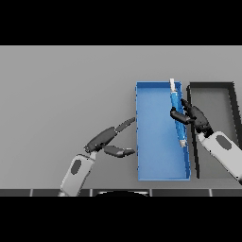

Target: Pick up the blue pipe and place it into the blue bin.

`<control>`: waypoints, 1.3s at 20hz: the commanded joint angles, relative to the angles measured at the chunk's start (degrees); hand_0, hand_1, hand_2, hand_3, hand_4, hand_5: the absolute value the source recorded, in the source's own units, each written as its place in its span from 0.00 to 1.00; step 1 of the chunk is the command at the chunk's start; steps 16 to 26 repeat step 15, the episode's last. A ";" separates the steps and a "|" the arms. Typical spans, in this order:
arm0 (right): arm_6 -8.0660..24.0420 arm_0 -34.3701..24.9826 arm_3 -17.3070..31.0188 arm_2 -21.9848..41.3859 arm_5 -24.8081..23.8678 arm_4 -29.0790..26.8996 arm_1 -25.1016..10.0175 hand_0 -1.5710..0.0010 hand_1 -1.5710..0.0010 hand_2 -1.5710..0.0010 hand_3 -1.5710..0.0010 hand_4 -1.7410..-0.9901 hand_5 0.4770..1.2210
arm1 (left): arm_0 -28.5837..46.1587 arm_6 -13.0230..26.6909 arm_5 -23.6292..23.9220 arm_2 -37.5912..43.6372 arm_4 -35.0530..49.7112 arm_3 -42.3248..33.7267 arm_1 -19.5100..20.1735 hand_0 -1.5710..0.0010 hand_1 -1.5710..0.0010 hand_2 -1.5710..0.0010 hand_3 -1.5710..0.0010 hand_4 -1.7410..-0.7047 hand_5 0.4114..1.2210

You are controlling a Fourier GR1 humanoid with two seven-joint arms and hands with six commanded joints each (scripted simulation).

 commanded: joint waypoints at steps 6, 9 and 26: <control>0.00 -6.12 2.29 9.77 -0.92 -3.21 -2.45 0.99 0.99 0.99 0.99 0.94 0.29 | -0.42 -0.20 0.29 0.35 -0.33 0.57 0.20 1.00 1.00 1.00 1.00 0.82 0.02; 0.00 -7.61 1.58 11.91 -1.49 -4.09 -3.11 0.99 0.99 0.99 1.00 0.96 0.25 | -0.28 -0.33 0.43 0.07 -0.41 0.44 -0.12 1.00 1.00 1.00 1.00 0.82 0.02; -0.01 -9.23 1.77 13.08 -0.71 -5.46 -3.23 1.00 1.00 1.00 1.00 0.96 0.22 | -1.93 1.03 0.07 0.90 0.17 0.93 -0.04 1.00 1.00 1.00 1.00 0.83 0.02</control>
